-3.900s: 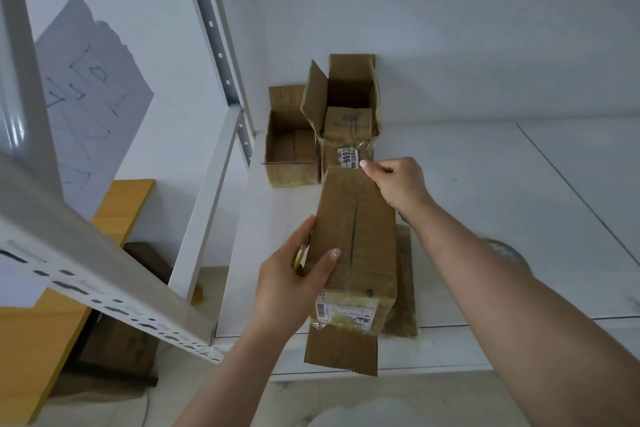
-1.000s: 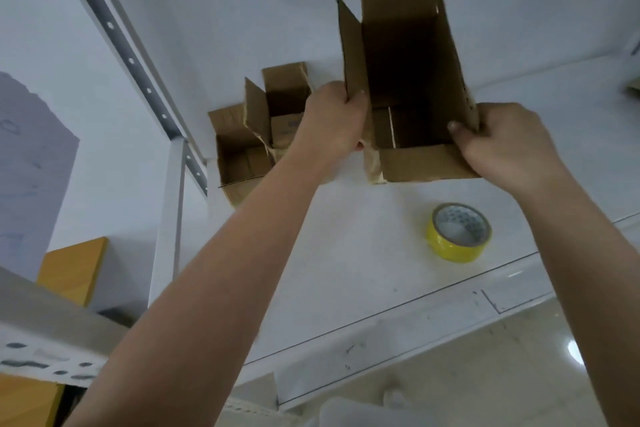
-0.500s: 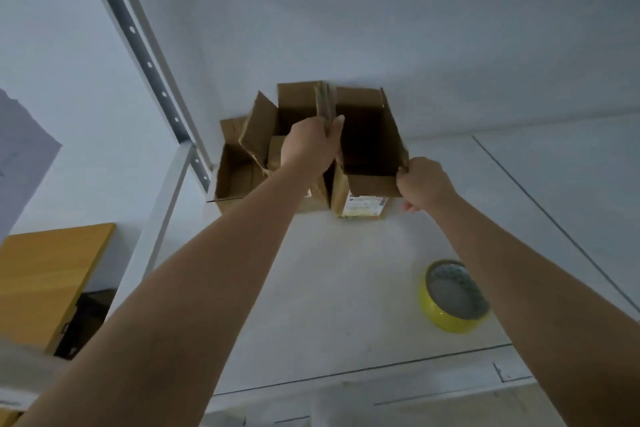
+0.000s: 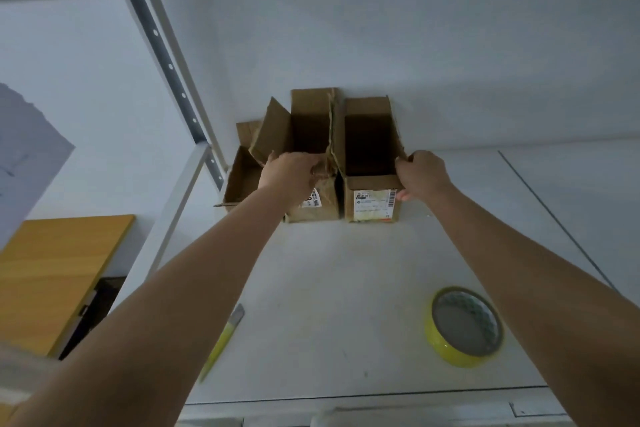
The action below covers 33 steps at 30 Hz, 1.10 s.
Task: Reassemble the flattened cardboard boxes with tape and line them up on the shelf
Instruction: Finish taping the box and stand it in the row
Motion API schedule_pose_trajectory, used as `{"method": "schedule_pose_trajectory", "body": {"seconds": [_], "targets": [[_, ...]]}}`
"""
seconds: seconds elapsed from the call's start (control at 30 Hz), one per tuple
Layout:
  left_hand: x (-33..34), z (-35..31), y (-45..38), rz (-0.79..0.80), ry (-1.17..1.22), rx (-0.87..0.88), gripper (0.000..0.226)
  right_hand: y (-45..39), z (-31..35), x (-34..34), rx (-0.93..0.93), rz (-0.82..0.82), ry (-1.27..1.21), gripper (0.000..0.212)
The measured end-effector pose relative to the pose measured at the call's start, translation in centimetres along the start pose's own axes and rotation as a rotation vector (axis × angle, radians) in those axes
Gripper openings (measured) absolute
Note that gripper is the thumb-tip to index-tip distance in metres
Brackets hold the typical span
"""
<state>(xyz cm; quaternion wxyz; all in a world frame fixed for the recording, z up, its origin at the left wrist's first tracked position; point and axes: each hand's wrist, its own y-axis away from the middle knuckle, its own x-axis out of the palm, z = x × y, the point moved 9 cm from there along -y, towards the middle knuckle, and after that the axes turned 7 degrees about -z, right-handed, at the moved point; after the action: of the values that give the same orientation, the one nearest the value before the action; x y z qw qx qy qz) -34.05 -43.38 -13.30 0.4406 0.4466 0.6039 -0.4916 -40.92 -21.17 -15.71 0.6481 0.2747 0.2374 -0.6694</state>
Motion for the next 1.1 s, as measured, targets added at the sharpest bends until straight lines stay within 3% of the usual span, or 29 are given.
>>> {"method": "schedule_pose_trajectory", "body": {"seconds": [0.23, 0.4, 0.53, 0.63, 0.87, 1.1], "targets": [[1.2, -0.2, 0.2, 0.034, -0.019, 0.007, 0.054, 1.0, -0.9, 0.7, 0.032, 0.042, -0.065, 0.047], [-1.9, -1.0, 0.9, -0.117, 0.056, 0.086, 0.028, 2.9, 0.5, -2.0, -0.129, -0.123, 0.239, 0.063], [-4.7, -1.7, 3.1, -0.299, 0.001, 0.162, 0.030, 5.6, 1.6, -3.7, -0.296, -0.266, 0.464, 0.052], [-6.4, -5.1, 5.6, -0.416, -0.050, 0.335, 0.034, 8.7, 1.3, -4.5, -0.381, -0.341, 0.605, 0.047], [-4.1, -13.3, 10.1, -0.259, 0.109, 0.614, 0.035, 16.0, -4.2, -7.9, -0.260, -0.389, 0.714, 0.047], [-1.5, -21.8, 14.7, -0.135, 0.198, 0.782, 0.040, 21.8, -10.7, -12.9, -0.081, -0.424, 0.802, 0.045]]}}
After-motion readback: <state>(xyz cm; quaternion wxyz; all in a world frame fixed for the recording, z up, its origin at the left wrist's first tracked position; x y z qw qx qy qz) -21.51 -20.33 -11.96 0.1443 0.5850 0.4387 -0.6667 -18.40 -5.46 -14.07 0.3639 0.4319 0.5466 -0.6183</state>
